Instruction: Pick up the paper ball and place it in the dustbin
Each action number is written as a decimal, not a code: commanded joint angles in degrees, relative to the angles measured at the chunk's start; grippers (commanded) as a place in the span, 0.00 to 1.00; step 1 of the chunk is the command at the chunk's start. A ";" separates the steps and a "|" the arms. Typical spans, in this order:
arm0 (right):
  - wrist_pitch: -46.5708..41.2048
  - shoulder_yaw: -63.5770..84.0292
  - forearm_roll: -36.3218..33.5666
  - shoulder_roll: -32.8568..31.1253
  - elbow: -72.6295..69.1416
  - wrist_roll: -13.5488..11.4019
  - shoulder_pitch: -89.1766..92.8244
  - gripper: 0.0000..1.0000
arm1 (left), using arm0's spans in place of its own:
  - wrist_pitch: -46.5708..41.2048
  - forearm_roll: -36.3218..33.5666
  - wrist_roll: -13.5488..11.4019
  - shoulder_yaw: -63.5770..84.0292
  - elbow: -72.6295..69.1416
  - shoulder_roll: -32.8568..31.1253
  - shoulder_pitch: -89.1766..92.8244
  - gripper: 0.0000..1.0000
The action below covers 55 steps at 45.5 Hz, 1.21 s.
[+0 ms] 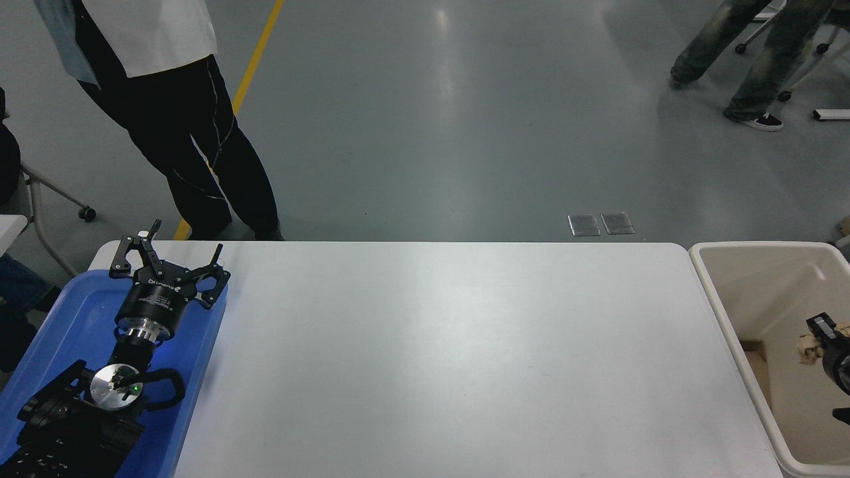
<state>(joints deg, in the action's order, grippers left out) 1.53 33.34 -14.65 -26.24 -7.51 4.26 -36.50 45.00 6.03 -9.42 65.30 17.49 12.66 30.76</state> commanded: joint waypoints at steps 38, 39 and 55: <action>-4.25 14.02 17.11 -21.83 -56.99 -0.66 -37.22 1.00 | 0.00 -0.06 0.02 -0.09 0.09 0.00 0.09 0.99; -4.96 15.60 17.11 -21.83 -58.39 -0.57 -39.07 1.00 | 0.00 -0.06 0.02 -0.09 0.00 0.00 0.09 0.99; -10.15 35.03 16.68 -18.50 -81.25 -0.48 -70.97 1.00 | 0.00 -0.06 0.02 -0.09 0.00 0.00 0.09 0.99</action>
<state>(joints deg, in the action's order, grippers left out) -6.20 55.49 1.46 -47.10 -72.85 3.74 -87.18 45.00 5.98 -9.40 65.24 17.56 12.66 30.86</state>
